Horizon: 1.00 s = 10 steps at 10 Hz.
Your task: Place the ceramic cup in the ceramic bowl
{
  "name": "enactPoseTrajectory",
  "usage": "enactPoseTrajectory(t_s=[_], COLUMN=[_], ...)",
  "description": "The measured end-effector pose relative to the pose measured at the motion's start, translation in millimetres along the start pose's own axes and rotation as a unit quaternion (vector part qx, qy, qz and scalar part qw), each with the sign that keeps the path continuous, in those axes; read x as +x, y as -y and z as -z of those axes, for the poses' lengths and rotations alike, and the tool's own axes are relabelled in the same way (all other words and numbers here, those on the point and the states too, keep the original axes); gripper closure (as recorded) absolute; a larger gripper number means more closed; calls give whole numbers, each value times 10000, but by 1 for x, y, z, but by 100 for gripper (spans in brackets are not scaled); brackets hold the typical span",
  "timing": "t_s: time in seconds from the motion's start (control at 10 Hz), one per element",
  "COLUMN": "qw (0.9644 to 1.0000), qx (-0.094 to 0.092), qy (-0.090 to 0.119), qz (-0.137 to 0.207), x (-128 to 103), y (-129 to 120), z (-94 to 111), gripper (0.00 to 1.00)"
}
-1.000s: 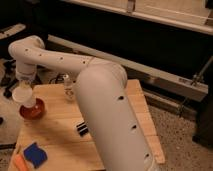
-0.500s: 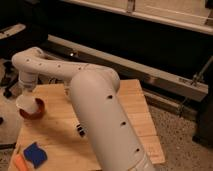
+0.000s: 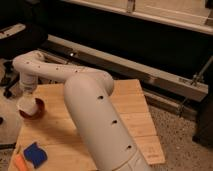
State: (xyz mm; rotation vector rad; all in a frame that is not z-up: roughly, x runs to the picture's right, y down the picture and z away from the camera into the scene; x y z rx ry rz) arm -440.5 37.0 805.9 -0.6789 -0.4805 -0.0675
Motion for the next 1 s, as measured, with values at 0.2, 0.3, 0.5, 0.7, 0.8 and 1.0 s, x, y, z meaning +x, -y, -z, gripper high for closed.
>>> enactPoseTrajectory(t_s=[0.2,0.3,0.5,0.7,0.8,1.0], qw=[10000,10000,9999,9998,9998,9997], qx=[-6,-17,-54,-87,-95,-222], qy=[-48,-67,-120,-154,-153,46], qz=[-34,-39,-33,-55,-67,-84], x=[5,6,7,10,11,2], y=[4,4,3,4,4,0], z=[-5,-7,-11,-14,-14,-10], gripper=[31,24,20,20,20,20])
